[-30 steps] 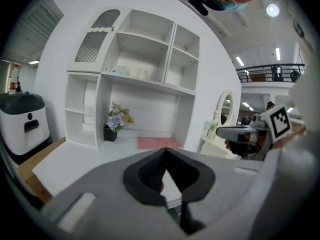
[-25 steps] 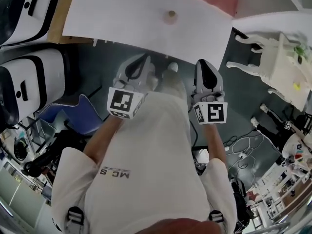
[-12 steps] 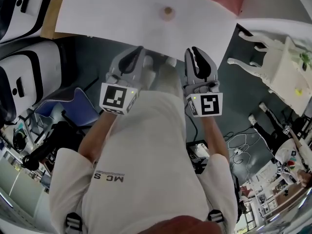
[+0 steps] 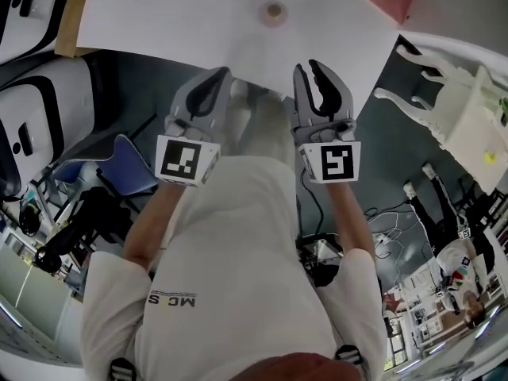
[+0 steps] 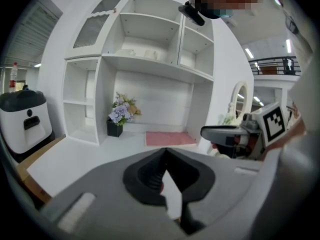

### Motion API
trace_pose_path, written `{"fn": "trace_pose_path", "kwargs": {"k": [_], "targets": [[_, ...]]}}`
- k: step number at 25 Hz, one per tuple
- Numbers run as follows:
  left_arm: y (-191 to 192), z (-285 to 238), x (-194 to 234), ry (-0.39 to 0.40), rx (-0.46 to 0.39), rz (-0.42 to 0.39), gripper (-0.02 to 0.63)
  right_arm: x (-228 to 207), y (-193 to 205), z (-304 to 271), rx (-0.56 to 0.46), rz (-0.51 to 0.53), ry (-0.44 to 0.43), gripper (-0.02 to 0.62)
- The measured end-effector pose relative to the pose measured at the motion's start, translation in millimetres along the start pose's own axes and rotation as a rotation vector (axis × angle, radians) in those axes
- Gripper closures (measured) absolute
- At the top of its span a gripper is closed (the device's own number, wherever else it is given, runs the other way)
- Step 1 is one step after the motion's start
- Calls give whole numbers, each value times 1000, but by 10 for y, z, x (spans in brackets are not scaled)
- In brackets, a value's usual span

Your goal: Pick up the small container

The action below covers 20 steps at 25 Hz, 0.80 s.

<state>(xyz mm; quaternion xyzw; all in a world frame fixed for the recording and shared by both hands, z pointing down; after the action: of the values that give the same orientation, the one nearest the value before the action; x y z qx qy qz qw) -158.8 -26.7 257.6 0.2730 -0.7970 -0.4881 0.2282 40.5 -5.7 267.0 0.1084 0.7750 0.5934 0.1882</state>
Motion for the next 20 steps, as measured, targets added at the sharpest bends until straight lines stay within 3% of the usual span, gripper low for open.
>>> {"fn": "trace_pose_path", "kwargs": {"k": [6, 20], "targets": [[196, -315, 79, -25, 3, 10, 606, -219, 257, -273, -21, -37, 27, 522], [673, -783, 155, -46, 21, 47, 606, -506, 907, -704, 7, -6, 16, 485]]}}
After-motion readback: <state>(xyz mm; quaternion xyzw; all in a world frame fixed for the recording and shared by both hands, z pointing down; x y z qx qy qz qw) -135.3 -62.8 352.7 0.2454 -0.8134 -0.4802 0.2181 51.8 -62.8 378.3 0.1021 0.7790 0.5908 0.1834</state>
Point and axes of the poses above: the fingertips, and each gripper's own axes: z backward along the fingers, x to its left, y out of its underside, the point moved 8 cm from there along z, backward along the fingers, and after that the axes turned 3 degrees about -z, right-handed, at the moved point
